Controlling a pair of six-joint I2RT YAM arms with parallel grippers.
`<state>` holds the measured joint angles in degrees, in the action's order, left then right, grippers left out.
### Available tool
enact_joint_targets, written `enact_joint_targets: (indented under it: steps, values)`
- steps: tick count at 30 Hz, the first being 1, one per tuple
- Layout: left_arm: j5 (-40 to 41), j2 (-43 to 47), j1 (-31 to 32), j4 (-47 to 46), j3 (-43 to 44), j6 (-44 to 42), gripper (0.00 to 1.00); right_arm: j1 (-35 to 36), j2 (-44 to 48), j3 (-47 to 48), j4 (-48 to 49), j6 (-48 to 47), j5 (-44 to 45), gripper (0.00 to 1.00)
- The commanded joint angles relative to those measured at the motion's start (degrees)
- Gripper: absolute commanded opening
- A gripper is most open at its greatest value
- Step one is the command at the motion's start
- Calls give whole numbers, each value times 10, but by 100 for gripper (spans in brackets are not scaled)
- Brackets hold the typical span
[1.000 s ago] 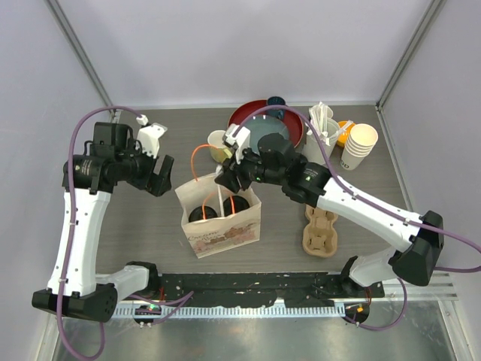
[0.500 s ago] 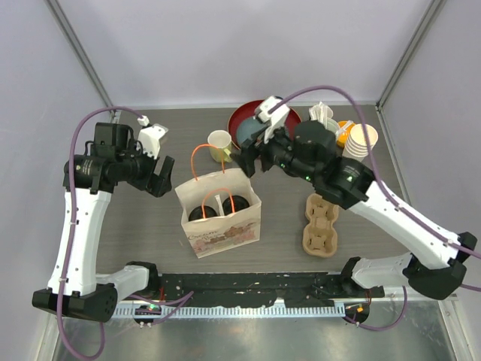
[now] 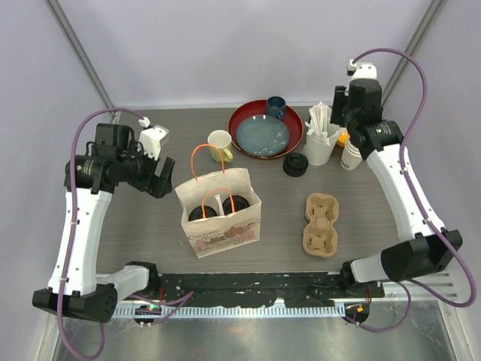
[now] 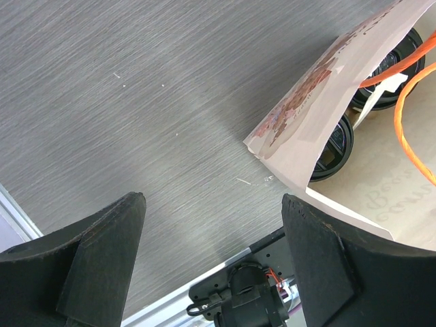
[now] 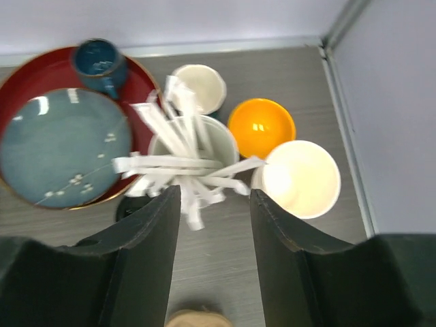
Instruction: Pack the takeout coffee
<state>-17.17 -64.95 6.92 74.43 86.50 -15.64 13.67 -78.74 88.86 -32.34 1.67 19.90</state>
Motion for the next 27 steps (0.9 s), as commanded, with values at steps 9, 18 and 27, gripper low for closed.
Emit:
enact_joint_targets:
  steps: [9, 18, 27]
  values:
    - [-9, 10, -4, -3, -4, -11, 85, -145, -95, -4, 53, 56, -124, 52]
    - [-9, 7, -4, -3, -4, -11, 85, -148, -143, -2, 71, 68, -135, 45]
    - [-14, 7, -4, 4, -1, -18, 85, -148, -164, 23, 61, 51, -131, 10]
